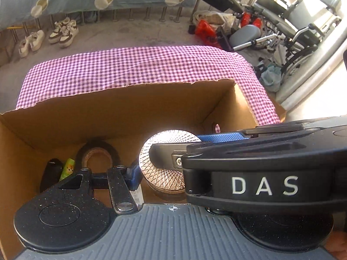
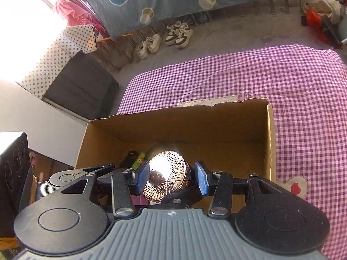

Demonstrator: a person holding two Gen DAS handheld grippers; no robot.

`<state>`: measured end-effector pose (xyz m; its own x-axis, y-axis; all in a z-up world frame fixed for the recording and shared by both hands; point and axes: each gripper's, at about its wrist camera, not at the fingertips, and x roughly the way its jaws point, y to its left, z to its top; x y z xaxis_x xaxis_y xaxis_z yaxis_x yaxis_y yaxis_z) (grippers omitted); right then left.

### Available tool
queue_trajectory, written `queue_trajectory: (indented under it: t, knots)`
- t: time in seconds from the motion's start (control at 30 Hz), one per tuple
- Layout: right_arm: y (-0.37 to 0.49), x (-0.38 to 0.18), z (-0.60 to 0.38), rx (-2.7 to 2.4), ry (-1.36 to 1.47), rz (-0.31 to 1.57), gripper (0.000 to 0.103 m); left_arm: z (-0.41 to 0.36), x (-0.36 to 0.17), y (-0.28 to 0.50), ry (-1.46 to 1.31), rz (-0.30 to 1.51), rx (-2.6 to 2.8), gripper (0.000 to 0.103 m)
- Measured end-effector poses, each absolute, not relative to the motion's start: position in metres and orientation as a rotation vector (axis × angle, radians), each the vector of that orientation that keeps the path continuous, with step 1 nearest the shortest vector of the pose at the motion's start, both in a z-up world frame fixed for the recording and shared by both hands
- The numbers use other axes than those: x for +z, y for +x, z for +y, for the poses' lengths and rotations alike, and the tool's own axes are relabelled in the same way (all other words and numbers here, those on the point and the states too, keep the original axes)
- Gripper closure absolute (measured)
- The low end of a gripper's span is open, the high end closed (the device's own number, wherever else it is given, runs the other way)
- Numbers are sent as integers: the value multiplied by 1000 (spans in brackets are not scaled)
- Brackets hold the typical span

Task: Organize rigid objects
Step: 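Lower the jar into the box and open the left tool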

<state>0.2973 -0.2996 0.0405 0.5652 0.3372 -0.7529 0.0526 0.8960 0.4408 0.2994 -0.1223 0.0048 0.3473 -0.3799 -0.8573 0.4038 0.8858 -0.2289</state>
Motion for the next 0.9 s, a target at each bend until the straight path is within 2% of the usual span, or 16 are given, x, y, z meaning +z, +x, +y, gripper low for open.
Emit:
queue_trajectory:
  t: [0.5, 0.9]
  knots:
    - [338, 21, -300, 162, 348, 1031, 53, -125, -15, 330, -70, 1219, -455, 45]
    - [332, 30, -305, 194, 402, 937, 54, -122, -9, 328, -121, 1204, -436, 41]
